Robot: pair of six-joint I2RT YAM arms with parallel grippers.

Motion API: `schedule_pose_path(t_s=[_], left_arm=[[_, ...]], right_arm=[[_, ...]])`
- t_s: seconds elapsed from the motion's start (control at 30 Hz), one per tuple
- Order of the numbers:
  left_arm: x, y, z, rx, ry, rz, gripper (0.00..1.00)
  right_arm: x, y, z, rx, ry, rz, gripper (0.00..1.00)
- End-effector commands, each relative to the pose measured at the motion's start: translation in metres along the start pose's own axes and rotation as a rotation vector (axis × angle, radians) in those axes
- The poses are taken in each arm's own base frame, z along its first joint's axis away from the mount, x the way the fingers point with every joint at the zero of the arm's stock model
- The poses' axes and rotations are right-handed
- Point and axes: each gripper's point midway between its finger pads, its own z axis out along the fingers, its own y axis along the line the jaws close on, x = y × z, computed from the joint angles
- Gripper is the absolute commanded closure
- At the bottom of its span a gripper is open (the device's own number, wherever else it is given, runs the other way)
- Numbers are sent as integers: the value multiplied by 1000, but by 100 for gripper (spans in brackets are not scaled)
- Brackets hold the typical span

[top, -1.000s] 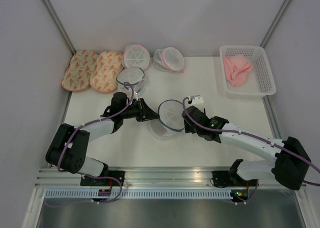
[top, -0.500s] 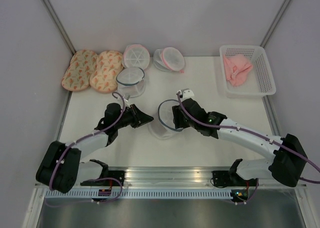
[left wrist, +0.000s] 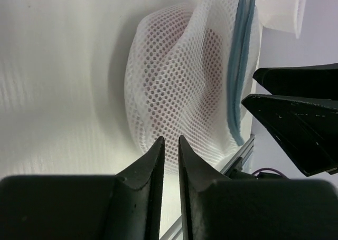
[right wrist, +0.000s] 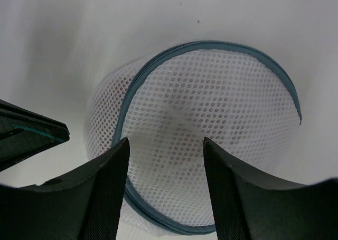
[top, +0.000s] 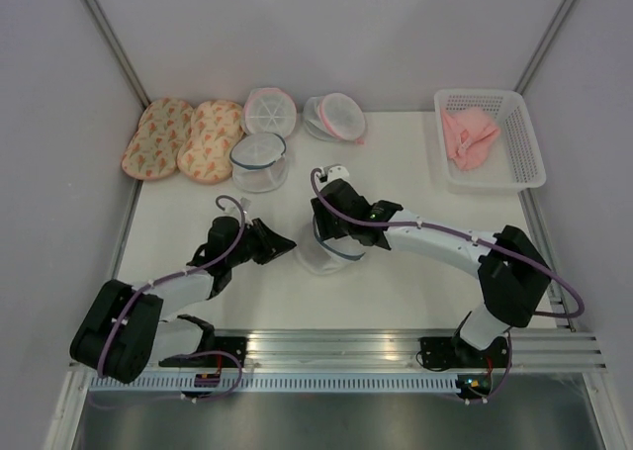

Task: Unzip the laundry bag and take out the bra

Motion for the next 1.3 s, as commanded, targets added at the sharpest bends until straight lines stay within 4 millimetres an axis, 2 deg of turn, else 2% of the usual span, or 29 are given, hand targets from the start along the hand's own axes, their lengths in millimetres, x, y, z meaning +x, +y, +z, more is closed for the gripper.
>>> schedule_pose_path(t_s=[0.0, 0.03, 0.07, 0.13, 0.23, 0.33, 0.43, 0.47, 0.53, 0.63, 0.73, 0.83, 0.97, 1.13, 1.27], left_arm=[[-3, -21, 7, 113, -9, -4, 80], [3, -15, 12, 104, 22, -22, 81], [2, -25, 15, 149, 16, -18, 82], [11, -26, 22, 160, 46, -29, 83], [12, -41, 30, 207, 51, -27, 85], [11, -54, 35, 230, 42, -13, 85], [14, -57, 46, 190, 62, 13, 87], [17, -52, 51, 163, 72, 25, 87], [21, -45, 59, 111, 87, 32, 89], [31, -19, 68, 15, 109, 22, 93], [42, 8, 69, -58, 131, -2, 96], [49, 21, 62, -79, 128, -15, 98], [47, 21, 51, -70, 91, -10, 98], [42, 11, 48, -47, 80, 13, 98], [46, 13, 54, -58, 110, 13, 98]], right_arm=[[-6, -1, 8, 47, -3, 8, 37], [-4, -4, 9, 64, 4, 5, 37], [0, -6, 14, 76, 18, 4, 36], [4, -8, 16, 89, 28, 1, 37], [13, -12, 22, 113, 46, -5, 38], [22, -15, 26, 118, 61, -9, 44], [30, -16, 28, 115, 73, -8, 56], [31, -17, 29, 118, 74, -8, 60], [34, -17, 30, 116, 80, -10, 62], [38, -19, 30, 117, 86, -11, 65], [43, -20, 32, 119, 93, -17, 74], [50, -24, 35, 131, 104, -21, 86], [59, -33, 37, 159, 116, -15, 100], [61, -40, 37, 183, 120, -18, 100], [65, -48, 37, 215, 124, -17, 100]])
